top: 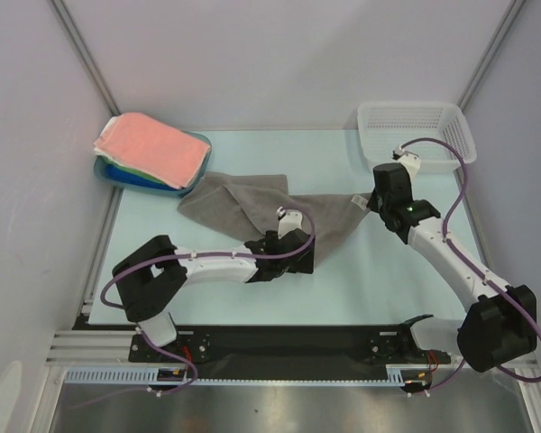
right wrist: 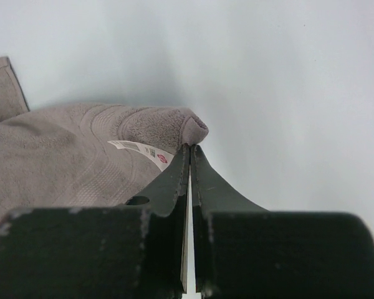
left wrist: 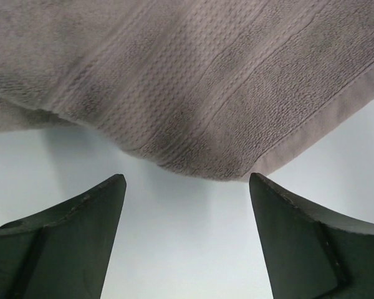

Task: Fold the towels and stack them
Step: Flatten out the crumpled towel

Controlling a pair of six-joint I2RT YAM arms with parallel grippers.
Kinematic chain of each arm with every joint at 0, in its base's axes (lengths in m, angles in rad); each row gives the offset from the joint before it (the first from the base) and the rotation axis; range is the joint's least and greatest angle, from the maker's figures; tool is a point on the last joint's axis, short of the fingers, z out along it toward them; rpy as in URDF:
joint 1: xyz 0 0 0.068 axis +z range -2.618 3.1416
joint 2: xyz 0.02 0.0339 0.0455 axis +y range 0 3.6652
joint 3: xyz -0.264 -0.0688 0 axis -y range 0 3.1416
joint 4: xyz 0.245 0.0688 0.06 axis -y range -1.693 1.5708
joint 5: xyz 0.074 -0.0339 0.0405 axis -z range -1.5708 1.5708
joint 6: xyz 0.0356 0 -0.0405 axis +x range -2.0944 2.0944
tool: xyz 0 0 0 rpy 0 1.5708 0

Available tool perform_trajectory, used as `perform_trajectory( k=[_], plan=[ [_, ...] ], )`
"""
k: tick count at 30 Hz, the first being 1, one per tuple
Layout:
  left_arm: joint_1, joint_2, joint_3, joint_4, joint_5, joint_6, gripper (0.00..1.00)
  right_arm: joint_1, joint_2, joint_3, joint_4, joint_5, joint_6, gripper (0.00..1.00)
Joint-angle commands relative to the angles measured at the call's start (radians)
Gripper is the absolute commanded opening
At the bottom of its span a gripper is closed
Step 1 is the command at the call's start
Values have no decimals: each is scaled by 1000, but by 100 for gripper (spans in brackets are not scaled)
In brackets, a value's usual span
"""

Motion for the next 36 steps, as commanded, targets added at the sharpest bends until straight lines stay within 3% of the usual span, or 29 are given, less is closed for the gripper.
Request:
perform_trajectory(
  k=[1,10,17,20,21,23,25,28,36],
  plan=[
    [-8,29,23,120,11,0,86,-8,19,54,54,12,-31,0],
    [-11,101,80,93,26,-41,79,-59,100,115,97,6,-44,0],
    [0,147,152,7,-76,-40,61,-57,115,153,83,-14,-34,0],
    [18,147,169,-13,-101,-32,47,-57,97,147,69,-39,-23,0],
    [24,145,170,-22,-101,-32,36,-54,91,143,66,-47,-18,0],
    [38,135,173,-45,-102,-21,24,-50,66,130,50,-54,-17,0],
    [46,96,158,-60,-99,-12,10,-35,46,117,39,-57,-17,0],
    [47,-3,127,-97,-101,16,1,-1,-7,112,8,-53,-20,0],
    [89,-319,90,-329,-46,128,0,209,-173,79,-122,32,8,0]
  ],
)
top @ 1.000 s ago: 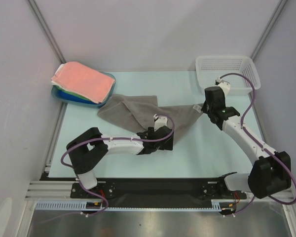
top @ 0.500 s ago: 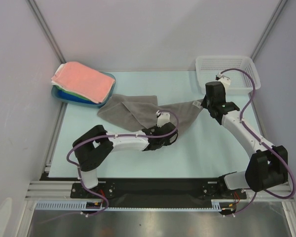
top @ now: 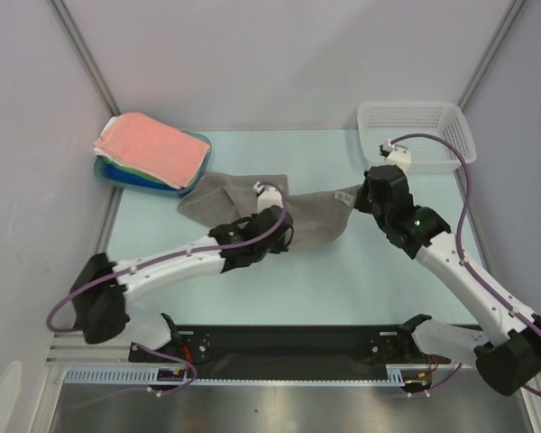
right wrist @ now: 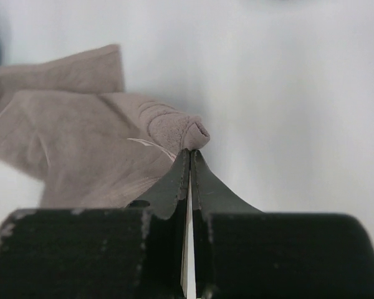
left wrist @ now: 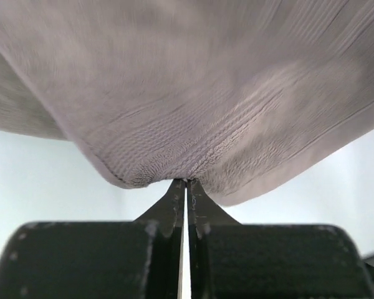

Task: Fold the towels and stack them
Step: Flatten out the crumpled towel

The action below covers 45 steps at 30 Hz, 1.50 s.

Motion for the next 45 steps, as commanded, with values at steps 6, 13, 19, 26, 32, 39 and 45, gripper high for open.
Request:
perform_trajectory(
  k=[6,13,19,26,32,39,45],
  plan=[
    [146,-191,-71,-128,241,189,11,163,-120,-175,-24,22,108,0],
    [141,-109,-187,39,399,151,49,104,-17,-223,48,22,87,0],
    [100,-155,-258,60,314,31,56,22,47,-249,91,-25,76,0],
    [45,-311,-376,-28,118,-200,59,-20,63,-310,139,-47,89,0],
    [2,-382,-480,-22,96,-333,60,-65,107,-336,191,-72,87,0],
    [-35,-313,-499,92,133,-323,58,-105,216,-304,277,-96,84,0],
    [-40,-238,-499,171,116,-310,58,-111,287,-298,323,-101,96,0]
  ],
)
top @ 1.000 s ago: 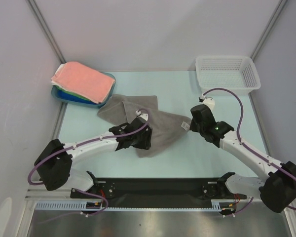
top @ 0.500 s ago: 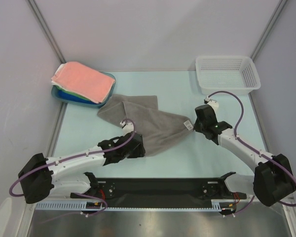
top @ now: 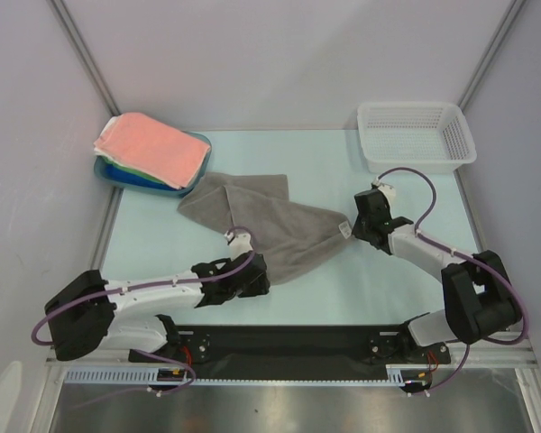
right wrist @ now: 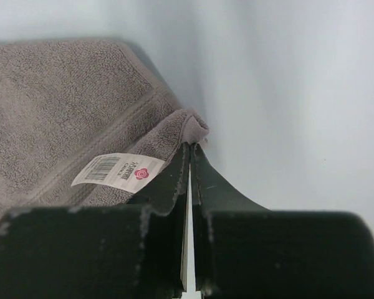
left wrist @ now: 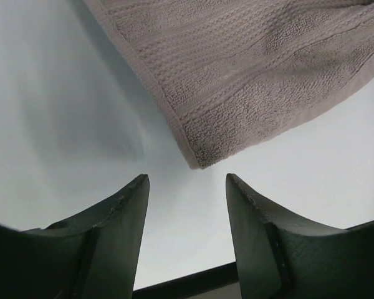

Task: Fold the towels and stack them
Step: Flatten out the crumpled towel

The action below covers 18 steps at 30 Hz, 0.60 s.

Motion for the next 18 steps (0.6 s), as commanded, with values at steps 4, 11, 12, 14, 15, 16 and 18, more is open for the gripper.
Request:
perform_trajectory(
  k=[4,11,12,14,15,16,18],
  plan=[
    [-6,84,22,109,-34,6,57,-6,27,23,84,-11,12,0],
    [-8,179,31,166,-17,4,53,-9,39,18,94,0,12,0],
    [-6,191,29,172,-23,3,53,-9,44,20,96,0,10,0],
    [-6,199,28,174,-20,4,49,-10,47,17,98,0,10,0],
    [-10,197,28,177,-11,3,47,-10,49,17,96,0,9,0],
    [-10,193,25,177,-7,4,44,-10,47,17,96,0,9,0],
    [-16,176,19,165,-7,-4,36,-12,40,14,91,-2,7,0]
  ],
)
